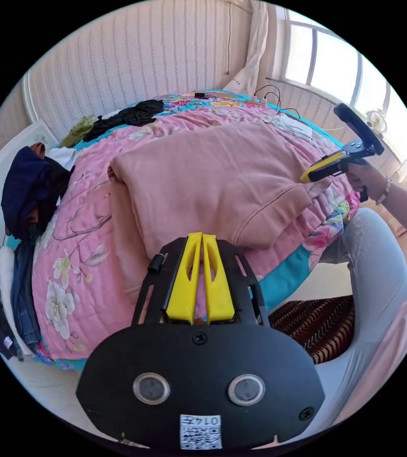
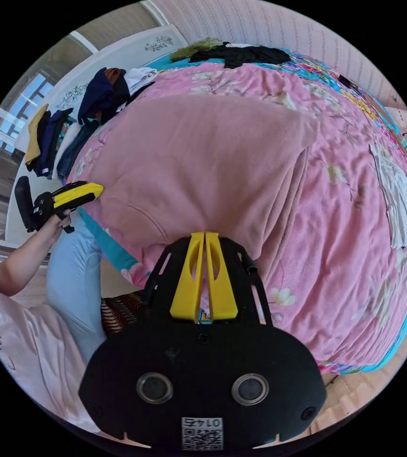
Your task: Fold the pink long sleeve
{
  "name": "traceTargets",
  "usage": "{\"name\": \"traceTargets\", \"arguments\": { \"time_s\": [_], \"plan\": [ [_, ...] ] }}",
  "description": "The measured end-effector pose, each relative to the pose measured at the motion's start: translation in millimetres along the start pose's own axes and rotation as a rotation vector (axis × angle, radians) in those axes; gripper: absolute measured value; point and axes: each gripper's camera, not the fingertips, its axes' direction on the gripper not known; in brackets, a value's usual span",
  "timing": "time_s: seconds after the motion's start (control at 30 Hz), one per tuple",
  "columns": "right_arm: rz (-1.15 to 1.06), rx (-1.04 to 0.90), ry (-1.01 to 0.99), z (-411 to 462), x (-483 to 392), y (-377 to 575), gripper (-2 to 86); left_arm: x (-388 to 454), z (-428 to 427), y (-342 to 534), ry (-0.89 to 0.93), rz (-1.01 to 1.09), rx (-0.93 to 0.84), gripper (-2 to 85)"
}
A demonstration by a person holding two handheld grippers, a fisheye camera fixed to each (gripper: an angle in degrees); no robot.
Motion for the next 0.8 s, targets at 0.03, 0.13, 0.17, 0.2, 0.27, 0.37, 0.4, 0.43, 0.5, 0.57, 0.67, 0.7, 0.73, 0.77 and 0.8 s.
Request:
{"name": "traceTargets", "arguments": {
  "time_s": [0.03, 0.13, 0.17, 0.2, 0.27, 0.37, 0.4, 0.43, 0.5, 0.57, 0.67, 0.7, 0.73, 0.77, 0.8],
  "plan": [
    [-0.026, 0.089, 0.001, -13.5, -6.4, -6.2, -0.5, 11.1, -9.8, -2.8, -0.025, 0.043, 0.054, -1.0],
    [-0.129, 0.153, -0.048, -21.7, -29.6, -54.9, -0.4, 45.4, -11.7, -20.0, 0.051, 0.100, 0.121, -1.0],
    [-0.168, 0.126, -0.031, -13.6, -40.8, -80.8, -0.4, 59.5, -6.2, -25.7, 0.034, 0.089, 0.134, -1.0],
    [-0.188, 0.112, -0.012, -8.3, -46.4, -92.9, -0.4, 66.8, -3.1, -27.9, 0.030, 0.103, 0.139, -1.0],
    [-0.241, 0.076, 0.098, 16.6, -63.8, -132.1, -0.5, 86.0, 11.0, -32.3, 0.007, 0.115, 0.129, -1.0],
    [-0.222, -0.067, 0.164, 72.3, -61.6, -162.4, -0.5, 93.2, 53.0, -22.3, 0.105, 0.067, -0.007, -1.0],
    [-0.221, -0.111, 0.160, 87.2, -58.9, -164.7, -0.5, 93.8, 54.8, -17.8, 0.105, 0.064, 0.027, -1.0],
    [-0.208, -0.086, 0.149, 99.3, -54.7, -164.2, -0.5, 95.7, 55.0, -12.7, 0.093, 0.073, 0.062, -1.0],
    [-0.195, -0.094, 0.141, 99.9, -52.4, -166.4, -0.5, 99.6, 55.4, -15.4, 0.080, 0.107, 0.043, -1.0],
    [-0.251, -0.143, 0.154, 87.9, -55.3, -172.1, -0.5, 97.8, 47.1, -21.9, 0.109, 0.112, 0.024, -1.0],
    [-0.259, -0.035, 0.191, 55.9, -50.6, -183.4, -0.5, 97.8, 22.1, -21.0, 0.148, 0.131, 0.133, -1.0],
    [-0.248, -0.011, 0.200, 51.7, -47.8, -187.4, -0.5, 98.7, 20.6, -21.0, 0.145, 0.137, 0.138, -1.0],
    [-0.218, 0.010, 0.221, 50.5, -40.3, -197.6, -0.5, 101.1, 24.6, -21.3, 0.136, 0.148, 0.119, -1.0],
    [-0.186, -0.022, 0.233, 60.9, -30.1, -209.3, -0.5, 104.4, 39.2, -20.7, 0.134, 0.158, 0.052, -1.0],
    [-0.175, -0.065, 0.229, 71.0, -24.4, -214.9, -0.5, 106.7, 50.8, -19.4, 0.148, 0.169, -0.008, -1.0]
  ]
}}
